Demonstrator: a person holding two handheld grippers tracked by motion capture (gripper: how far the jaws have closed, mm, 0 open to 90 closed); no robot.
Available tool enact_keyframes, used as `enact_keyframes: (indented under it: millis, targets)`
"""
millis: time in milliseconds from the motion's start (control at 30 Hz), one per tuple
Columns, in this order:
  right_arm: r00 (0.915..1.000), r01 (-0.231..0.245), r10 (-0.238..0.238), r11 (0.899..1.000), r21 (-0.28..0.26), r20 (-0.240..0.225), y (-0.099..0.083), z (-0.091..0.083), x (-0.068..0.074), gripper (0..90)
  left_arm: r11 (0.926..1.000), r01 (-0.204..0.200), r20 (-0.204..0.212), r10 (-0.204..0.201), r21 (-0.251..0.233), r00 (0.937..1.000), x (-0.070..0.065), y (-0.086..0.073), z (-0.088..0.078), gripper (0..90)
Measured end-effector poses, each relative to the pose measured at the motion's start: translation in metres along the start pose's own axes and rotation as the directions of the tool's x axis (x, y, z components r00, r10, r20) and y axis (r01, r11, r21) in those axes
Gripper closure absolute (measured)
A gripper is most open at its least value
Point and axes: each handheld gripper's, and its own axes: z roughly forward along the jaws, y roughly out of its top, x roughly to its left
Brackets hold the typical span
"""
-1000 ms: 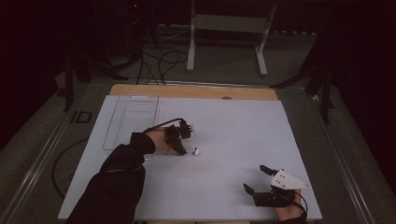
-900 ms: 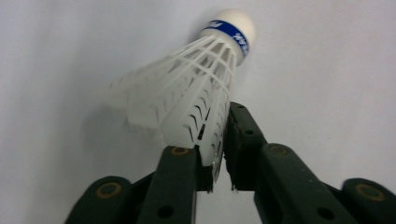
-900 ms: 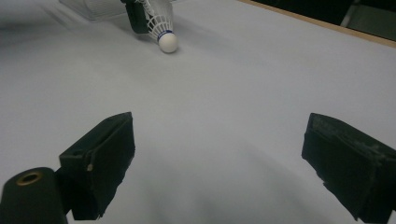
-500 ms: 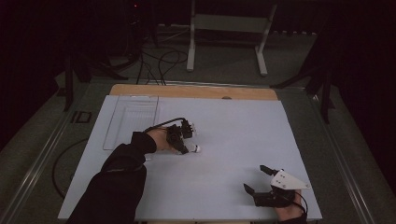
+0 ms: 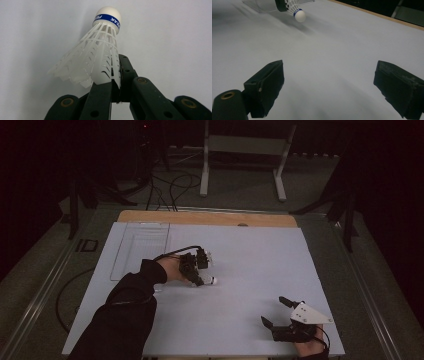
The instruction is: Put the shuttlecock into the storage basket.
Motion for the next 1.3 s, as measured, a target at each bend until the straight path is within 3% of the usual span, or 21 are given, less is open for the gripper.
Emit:
enact_keyframes:
  millis: [533, 900, 1300]
  targets:
    - [0.9998, 0.014, -0.014, 1.0, 0.002, 0.016, 0.0, 0.0, 0.001, 9.5, 0.9971, -0.068, 0.01, 0.069, -0.035, 0.9976, -0.013, 0.006, -0.029, 89.6]
    - [0.9999, 0.004, -0.004, 1.0, -0.005, 0.011, 0.001, -0.001, 0.001, 9.5, 0.9959, -0.086, 0.0, 0.086, -0.028, 0.9963, -0.02, 0.005, -0.049, 89.6]
    - [1.0, 0.004, -0.004, 1.0, -0.001, 0.006, 0.001, 0.0, 0.001, 9.5, 0.9939, -0.094, -0.018, 0.093, -0.058, 0.9955, -0.024, 0.005, -0.071, 89.6]
